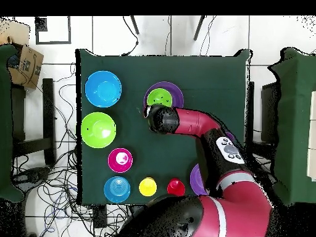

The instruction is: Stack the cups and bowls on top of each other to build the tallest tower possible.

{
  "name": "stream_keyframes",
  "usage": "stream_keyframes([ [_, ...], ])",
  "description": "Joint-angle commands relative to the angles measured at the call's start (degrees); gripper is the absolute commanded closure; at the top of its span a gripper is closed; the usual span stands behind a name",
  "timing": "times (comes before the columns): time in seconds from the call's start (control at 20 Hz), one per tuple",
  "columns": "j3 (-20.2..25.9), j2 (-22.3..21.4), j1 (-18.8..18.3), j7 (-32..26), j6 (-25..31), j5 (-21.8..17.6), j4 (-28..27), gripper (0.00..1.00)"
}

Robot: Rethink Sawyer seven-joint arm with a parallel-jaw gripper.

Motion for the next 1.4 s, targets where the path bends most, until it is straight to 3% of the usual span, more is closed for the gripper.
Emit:
stream_keyframes([
  [0.05,1.1,2.1,1.5,0.7,3.0,-3.1,1.4,0.00],
  [0.65,1.1,0.9,2.0,1.1,6.1,-1.5,0.5,0.00],
  [0.85,1.5,-2.4,2.7,1.9,9.1,-0.1,1.6,0.00],
  [1.05,1.5,-7.8,3.3,2.2,15.7,1.8,2.1,0.00],
  [1.4,2.1,-12.6,3.4,2.5,24.3,4.1,0.8,0.00],
])
